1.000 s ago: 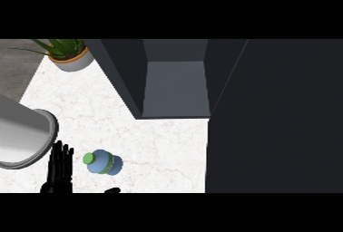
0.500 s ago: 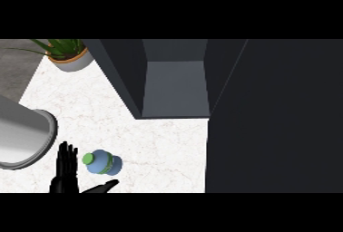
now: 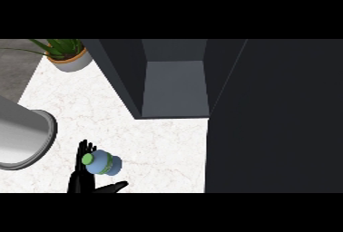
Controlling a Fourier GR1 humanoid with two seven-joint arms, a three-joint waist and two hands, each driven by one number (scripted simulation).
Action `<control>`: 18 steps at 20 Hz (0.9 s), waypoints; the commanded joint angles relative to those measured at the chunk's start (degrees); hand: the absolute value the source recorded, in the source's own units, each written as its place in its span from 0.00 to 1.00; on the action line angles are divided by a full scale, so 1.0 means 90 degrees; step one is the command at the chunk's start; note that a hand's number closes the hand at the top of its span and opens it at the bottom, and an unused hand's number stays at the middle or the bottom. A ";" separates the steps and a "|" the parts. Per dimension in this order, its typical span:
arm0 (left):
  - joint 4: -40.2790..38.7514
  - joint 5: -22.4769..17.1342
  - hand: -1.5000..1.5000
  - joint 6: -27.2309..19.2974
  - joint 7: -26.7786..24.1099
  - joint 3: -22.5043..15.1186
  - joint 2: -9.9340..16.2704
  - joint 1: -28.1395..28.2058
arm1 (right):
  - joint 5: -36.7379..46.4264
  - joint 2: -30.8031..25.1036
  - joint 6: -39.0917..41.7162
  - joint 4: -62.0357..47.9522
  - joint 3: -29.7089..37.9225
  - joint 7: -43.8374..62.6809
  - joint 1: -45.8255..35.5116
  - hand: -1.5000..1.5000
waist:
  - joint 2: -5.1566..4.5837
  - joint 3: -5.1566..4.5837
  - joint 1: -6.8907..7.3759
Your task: Pick up the bottled water, place it into the cabinet and close the cabinet
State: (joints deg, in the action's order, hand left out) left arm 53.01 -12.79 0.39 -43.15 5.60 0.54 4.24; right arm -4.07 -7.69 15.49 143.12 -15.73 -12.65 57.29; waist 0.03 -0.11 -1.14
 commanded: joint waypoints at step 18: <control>-0.1625 -0.0749 1.00 0.0836 -0.0879 -0.0089 -0.0056 -0.1156 | -0.0170 -0.0040 0.0080 0.0472 0.0005 -0.0066 0.0287 0.00 | -0.0010 -0.0002 -0.0081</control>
State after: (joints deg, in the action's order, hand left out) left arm 43.67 -20.14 6.99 -52.53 5.60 0.85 0.20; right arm -3.63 -7.56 15.99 142.21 -15.41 -14.81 58.01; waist 0.65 1.69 -0.79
